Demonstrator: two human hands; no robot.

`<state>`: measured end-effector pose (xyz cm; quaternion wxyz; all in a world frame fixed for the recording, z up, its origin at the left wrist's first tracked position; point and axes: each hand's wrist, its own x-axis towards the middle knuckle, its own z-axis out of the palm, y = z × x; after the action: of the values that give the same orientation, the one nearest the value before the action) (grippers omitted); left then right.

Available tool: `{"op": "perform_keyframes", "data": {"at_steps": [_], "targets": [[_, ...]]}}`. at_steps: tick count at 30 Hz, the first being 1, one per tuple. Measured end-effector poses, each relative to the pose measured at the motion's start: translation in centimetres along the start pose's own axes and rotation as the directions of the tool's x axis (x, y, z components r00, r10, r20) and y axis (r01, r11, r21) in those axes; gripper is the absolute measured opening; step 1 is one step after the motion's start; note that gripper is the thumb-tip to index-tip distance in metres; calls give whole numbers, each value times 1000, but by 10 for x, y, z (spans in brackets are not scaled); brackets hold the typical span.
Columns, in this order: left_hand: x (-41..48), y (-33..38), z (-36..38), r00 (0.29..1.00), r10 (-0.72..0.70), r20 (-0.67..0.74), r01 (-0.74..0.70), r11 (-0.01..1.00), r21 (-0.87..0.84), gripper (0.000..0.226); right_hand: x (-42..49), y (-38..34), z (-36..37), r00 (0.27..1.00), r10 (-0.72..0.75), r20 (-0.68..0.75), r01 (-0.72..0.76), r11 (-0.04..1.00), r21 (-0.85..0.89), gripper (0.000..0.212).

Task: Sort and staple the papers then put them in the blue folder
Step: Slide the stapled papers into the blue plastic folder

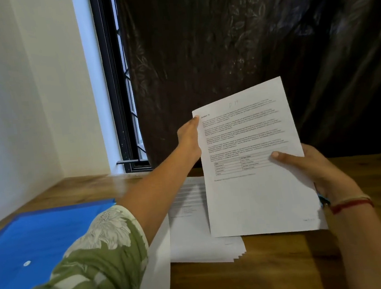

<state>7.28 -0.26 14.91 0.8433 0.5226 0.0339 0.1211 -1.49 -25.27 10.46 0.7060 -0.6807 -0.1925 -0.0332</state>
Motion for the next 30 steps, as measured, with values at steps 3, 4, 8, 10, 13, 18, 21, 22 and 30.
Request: {"op": "perform_keyframes", "data": {"at_steps": [3,4,8,10,13,18,21,22,30], "targets": [[-10,16,11,994,104,42,-109,986,126,30,0,-10,-2,997,-29,-75,31,999,21,21],[-14,23,14,987,147,66,-156,975,157,32,-2,-14,-1,998,-29,-63,31,999,31,22],[-30,49,18,984,171,42,-175,968,178,22,-8,-22,0,996,55,69,-65,986,152,42],[-33,57,11,991,132,2,-129,964,233,20,-12,-23,7,969,122,214,-183,939,292,31],[-39,56,-14,996,52,-74,-28,955,294,19,-11,-14,18,917,185,354,-319,872,370,36],[-58,32,-78,981,-51,-189,114,934,338,22,3,19,45,903,291,315,-352,923,156,24],[-72,24,-115,969,-93,-230,169,927,335,25,9,44,65,882,363,301,-392,919,41,27],[-77,23,-127,966,-102,-237,183,919,350,26,10,51,71,874,380,303,-405,914,20,29],[-118,40,-209,974,6,-227,164,673,721,17,4,77,75,839,453,300,-456,887,-64,49]]}}
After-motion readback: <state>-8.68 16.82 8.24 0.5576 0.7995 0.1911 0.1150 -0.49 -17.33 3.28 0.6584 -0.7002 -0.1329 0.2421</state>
